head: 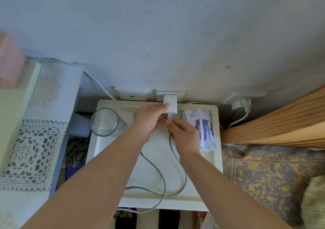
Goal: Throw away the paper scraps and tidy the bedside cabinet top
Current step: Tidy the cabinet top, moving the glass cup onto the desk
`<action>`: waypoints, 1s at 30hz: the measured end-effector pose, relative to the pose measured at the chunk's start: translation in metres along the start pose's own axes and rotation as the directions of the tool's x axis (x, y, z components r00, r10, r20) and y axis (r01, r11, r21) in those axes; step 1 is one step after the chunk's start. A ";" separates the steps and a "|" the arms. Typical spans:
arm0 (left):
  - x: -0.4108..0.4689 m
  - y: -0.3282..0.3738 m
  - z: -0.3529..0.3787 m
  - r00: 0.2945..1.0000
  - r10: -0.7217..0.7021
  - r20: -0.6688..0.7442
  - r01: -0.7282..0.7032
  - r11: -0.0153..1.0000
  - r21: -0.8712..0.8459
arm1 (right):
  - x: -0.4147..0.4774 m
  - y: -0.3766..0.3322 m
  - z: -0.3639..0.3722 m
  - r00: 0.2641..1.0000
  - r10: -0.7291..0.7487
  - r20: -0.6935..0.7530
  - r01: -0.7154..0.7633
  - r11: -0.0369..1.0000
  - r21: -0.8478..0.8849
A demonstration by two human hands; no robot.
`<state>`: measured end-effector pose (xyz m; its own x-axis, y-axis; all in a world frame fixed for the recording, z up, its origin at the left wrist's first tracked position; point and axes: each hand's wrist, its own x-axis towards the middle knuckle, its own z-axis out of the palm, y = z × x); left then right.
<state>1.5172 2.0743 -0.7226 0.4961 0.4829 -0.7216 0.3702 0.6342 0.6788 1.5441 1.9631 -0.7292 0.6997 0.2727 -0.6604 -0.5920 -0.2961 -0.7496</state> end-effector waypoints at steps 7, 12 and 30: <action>0.001 -0.002 0.001 1.000 0.007 -0.017 -0.007 1.000 0.000 | 0.003 -0.005 0.001 1.000 0.019 0.005 -0.019 1.000 0.000; 0.003 -0.005 0.002 0.999 0.014 -0.033 -0.014 1.000 -0.007 | 0.005 -0.010 0.004 1.000 0.012 -0.005 -0.012 1.000 -0.021; -0.041 -0.020 0.000 0.971 -0.039 -0.237 0.033 0.999 -0.031 | -0.019 -0.015 0.004 0.997 -0.078 0.007 0.077 0.965 -0.252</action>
<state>1.4896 2.0417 -0.7065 0.2814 0.5868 -0.7593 0.3617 0.6680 0.6503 1.5383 1.9661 -0.7056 0.7407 0.3013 -0.6005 -0.4163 -0.4956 -0.7623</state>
